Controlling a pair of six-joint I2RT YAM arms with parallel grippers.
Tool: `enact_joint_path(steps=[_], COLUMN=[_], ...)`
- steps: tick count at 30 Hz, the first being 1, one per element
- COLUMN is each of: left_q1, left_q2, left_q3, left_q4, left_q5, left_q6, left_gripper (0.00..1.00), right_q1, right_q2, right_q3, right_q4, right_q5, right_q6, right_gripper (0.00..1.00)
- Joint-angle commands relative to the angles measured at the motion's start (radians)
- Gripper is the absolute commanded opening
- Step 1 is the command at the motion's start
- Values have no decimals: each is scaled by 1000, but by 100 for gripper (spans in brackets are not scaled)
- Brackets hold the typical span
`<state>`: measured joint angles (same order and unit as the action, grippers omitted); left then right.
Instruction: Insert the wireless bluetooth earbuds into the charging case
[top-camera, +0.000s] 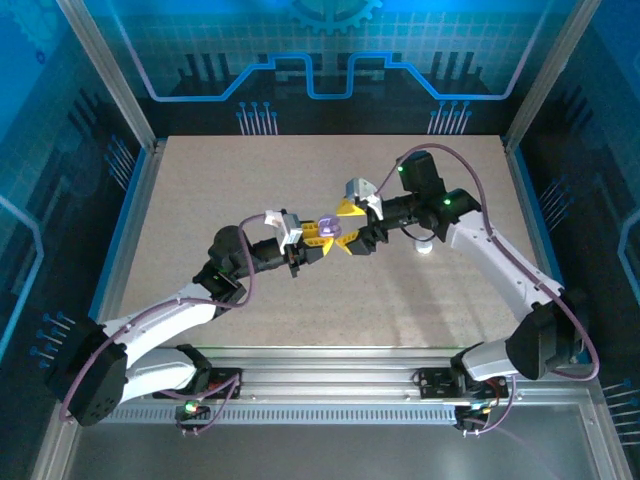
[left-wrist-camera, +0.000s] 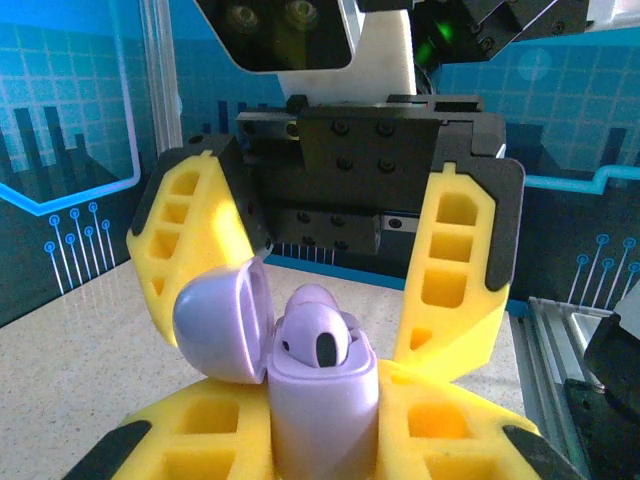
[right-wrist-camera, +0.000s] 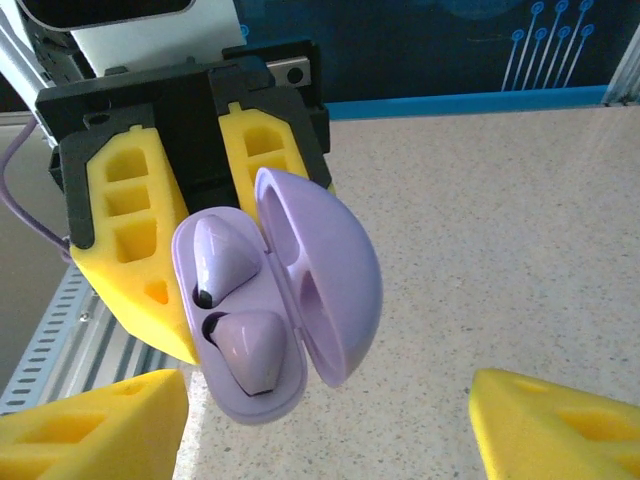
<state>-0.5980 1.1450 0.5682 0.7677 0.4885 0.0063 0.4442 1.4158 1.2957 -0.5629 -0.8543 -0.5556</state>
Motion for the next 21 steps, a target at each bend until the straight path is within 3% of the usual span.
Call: enact_joint_path(steps=[1,21], left_q1=[-4,-4], left_q2=[-17,4], left_q3=[30,30], left_q4=[36,26], left_q5=[26,4], left_q6=[26,26], left_gripper=[17,17], right_q1=[16,11], right_q2=[15,-105], right_q3=[39,15], right_q4=[-51,-85], right_q5=[-47,-86], right_q6=[-36,-83], right_gripper=[74,66])
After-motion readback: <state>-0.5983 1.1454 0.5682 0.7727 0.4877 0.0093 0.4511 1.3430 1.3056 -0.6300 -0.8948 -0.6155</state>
